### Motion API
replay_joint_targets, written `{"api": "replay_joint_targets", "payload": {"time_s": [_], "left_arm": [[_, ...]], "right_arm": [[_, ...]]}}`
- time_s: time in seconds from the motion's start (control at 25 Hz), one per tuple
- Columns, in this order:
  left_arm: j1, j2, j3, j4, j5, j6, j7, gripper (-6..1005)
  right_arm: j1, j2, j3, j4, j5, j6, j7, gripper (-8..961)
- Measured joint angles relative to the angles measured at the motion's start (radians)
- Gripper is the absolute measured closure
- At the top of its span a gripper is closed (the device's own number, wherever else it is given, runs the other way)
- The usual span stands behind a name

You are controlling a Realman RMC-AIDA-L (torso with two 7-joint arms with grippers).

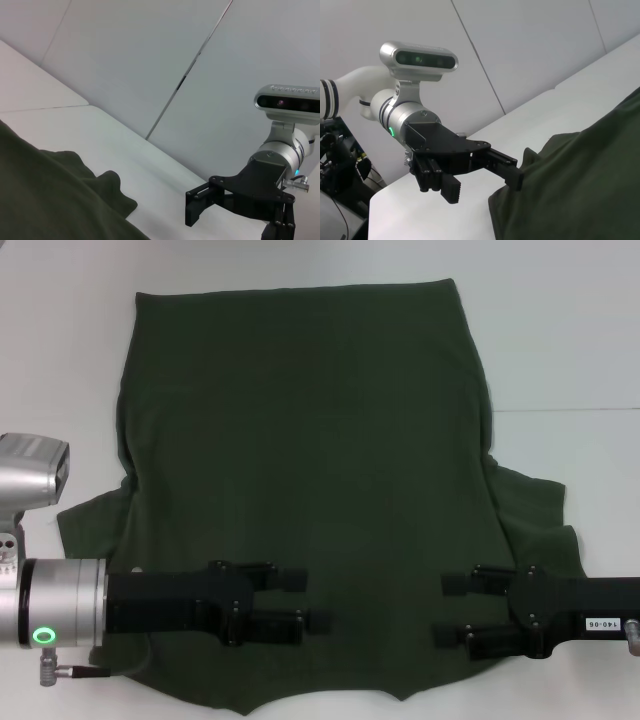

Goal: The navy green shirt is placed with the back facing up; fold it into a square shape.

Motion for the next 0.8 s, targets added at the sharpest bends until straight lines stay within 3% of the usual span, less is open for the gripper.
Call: {"api": "replay_joint_targets", "payload": {"time_s": [0.8], "left_arm": [[0.000,0.002,-0.015,0.000,0.000,0.000,-0.007,122]], "right_arm": [[0.004,0.000,-0.001,0.001,0.000,0.002,0.001,11]]}}
